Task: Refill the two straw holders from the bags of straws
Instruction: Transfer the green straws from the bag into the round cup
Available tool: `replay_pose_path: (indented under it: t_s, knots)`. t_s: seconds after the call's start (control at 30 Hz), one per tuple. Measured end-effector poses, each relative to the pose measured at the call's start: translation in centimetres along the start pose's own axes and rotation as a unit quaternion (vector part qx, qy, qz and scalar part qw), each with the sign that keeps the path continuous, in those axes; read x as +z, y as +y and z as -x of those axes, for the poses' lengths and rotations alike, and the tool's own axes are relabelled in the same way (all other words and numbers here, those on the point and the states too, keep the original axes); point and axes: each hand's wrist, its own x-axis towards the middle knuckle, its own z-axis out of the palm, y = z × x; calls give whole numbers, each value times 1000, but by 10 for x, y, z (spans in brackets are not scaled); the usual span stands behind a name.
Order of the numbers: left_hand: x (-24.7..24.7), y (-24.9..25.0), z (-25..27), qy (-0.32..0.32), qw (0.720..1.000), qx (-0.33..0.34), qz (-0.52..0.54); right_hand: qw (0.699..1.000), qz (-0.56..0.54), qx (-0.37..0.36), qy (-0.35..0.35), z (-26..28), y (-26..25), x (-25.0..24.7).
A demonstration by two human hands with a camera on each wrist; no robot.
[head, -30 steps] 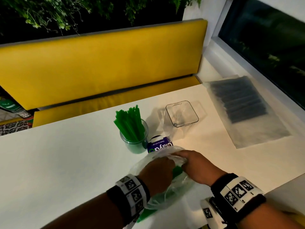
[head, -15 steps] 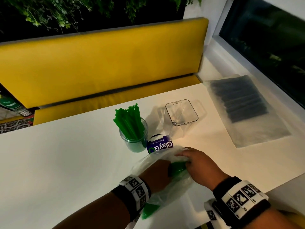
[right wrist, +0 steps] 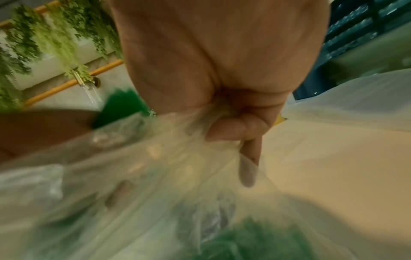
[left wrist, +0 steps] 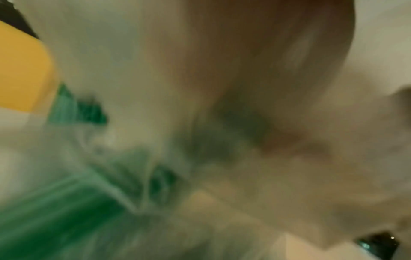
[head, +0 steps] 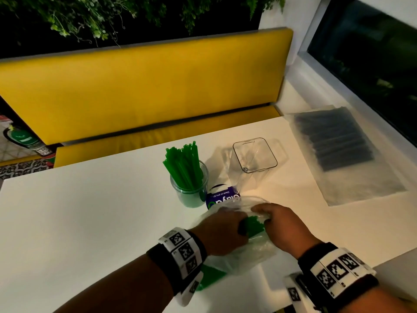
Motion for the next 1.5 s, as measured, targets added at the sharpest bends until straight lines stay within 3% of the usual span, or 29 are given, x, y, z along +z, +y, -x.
replay_pose_path:
  t_s: [0.07,0.13,0.17,0.27,0.33,0.47,0.67,0.8,0.83,0.93,1.03,1.1,1.17,1.23,1.3,1.37,1.5]
  knots:
    - [-20,19,22,62,992,60,96,1000,7,6,-6,1,7,0]
    - [-53,38,49,132,960,107,224,999,13,13,-28,3,8,-1]
    - [-74,46,61,195,929,126,287,999,4,21,-34,4,9,-1]
    - [-138,41,77,436,796,175,382,998,-11,28,-47,5,8,1]
    - [-161,19,69,512,732,169,418,998,-7,29,-64,5,7,4]
    - [-154,-18,38,555,707,92,429,997,-12,18,-70,4,5,7]
    - [-127,-50,15,555,738,-11,384,997,-25,18,-70,5,4,9]
    - [-110,-73,11,448,844,-134,265,997,-16,20,-70,6,5,10]
    - [-108,-77,13,423,857,-150,253,997,-13,20,-71,6,5,9]
    - [-114,-74,25,453,848,-118,249,997,-7,21,-77,5,6,8]
    - [-129,-57,26,478,875,-46,70,997,-13,25,-76,5,5,8]
    - [-131,-50,15,393,900,-64,-176,997,-30,23,-74,4,3,9]
    - [-122,-53,2,272,908,-99,-302,996,-34,23,-78,3,0,10]
    - [-120,-59,-3,243,924,-87,-281,996,-36,24,-81,2,-1,9]
    - [-124,-63,-4,286,930,-52,-225,996,-32,28,-83,1,-1,9]
    - [-127,-65,-4,331,918,-26,-215,995,-23,35,-88,1,0,9]
    - [-133,-69,-4,342,904,-48,-250,995,-15,37,-91,0,0,9]
